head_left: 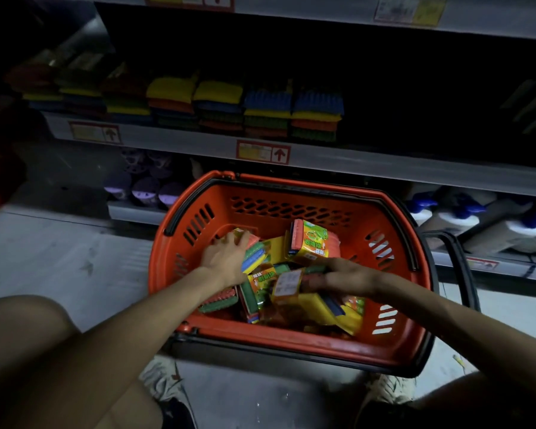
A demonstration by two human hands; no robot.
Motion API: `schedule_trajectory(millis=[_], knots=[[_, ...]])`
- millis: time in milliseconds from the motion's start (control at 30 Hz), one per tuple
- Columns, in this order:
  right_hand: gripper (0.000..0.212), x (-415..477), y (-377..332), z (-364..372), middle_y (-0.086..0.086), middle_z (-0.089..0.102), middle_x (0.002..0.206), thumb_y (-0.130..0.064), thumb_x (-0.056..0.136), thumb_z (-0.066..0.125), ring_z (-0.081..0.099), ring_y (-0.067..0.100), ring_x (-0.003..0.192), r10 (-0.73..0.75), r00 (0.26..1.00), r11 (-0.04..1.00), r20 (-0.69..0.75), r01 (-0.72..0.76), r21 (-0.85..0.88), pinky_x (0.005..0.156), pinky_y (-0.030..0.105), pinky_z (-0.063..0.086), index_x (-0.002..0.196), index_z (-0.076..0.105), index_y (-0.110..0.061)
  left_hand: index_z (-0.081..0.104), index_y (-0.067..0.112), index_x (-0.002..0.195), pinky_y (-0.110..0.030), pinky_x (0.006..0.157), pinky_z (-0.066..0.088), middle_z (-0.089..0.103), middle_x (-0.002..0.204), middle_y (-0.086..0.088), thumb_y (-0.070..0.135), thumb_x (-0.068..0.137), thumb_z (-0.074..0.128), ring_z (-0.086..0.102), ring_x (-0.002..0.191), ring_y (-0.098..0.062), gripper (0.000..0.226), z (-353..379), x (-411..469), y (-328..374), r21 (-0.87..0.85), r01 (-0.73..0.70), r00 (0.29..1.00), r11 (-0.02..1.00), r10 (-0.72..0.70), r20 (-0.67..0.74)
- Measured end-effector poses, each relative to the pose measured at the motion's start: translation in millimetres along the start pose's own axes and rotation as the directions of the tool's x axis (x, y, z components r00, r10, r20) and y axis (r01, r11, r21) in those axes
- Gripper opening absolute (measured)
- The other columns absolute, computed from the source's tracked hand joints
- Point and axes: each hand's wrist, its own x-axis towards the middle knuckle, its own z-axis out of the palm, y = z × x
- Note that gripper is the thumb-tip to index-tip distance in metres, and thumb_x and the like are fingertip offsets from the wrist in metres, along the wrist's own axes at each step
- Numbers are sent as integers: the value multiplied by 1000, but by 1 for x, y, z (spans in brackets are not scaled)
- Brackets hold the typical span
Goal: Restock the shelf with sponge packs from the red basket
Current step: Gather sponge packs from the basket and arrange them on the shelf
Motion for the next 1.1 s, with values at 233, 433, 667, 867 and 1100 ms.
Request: schedule_trajectory(millis=[233,433,667,867,1100], knots=[[16,-13,4,-19,1,61,100,-33,102,60,59,10,85,112,983,986,-143,-92,139,59,11,48,106,54,-19,3,25,160,-42,86,52,42,148,-18,52,83,67,60,117,-37,104,-17,-10,5,-140,15,994,990,-30,-107],[38,-8,29,-8,13,56,127,-17,102,52,64,33,108,-105,936,924,-336,-33,-381,92,42,53,139,51,-25,18,46,156,-38,71,48,46,131,-11,45,95,42,63,82,-34,66,-43,-26,-1,-171,-40,952,985,-15,-306],[33,-6,26,7,10,64,98,-33,102,39,64,34,92,-161,913,920,-374,2,-391,74,37,47,85,62,-17,32,56,145,-34,59,41,48,114,0,47,98,38,58,69,-26,48,-67,-41,-11,-438,-17,925,899,-153,-349],[75,-4,18,5,6,70,113,-83,79,55,67,27,98,-67,959,929,-276,-41,-367,83,39,56,123,59,-23,61,33,119,-37,74,47,65,102,4,46,93,41,62,88,-12,36,-88,-46,-11,-855,-186,916,485,-228,-329],[83,0,16,18,12,62,136,-60,76,79,63,31,118,-35,975,919,-217,-54,-390,95,37,52,135,41,-16,62,20,74,-42,78,57,70,80,-7,49,104,33,68,82,-25,51,-93,-52,-3,-987,-22,954,-157,-298,26]])
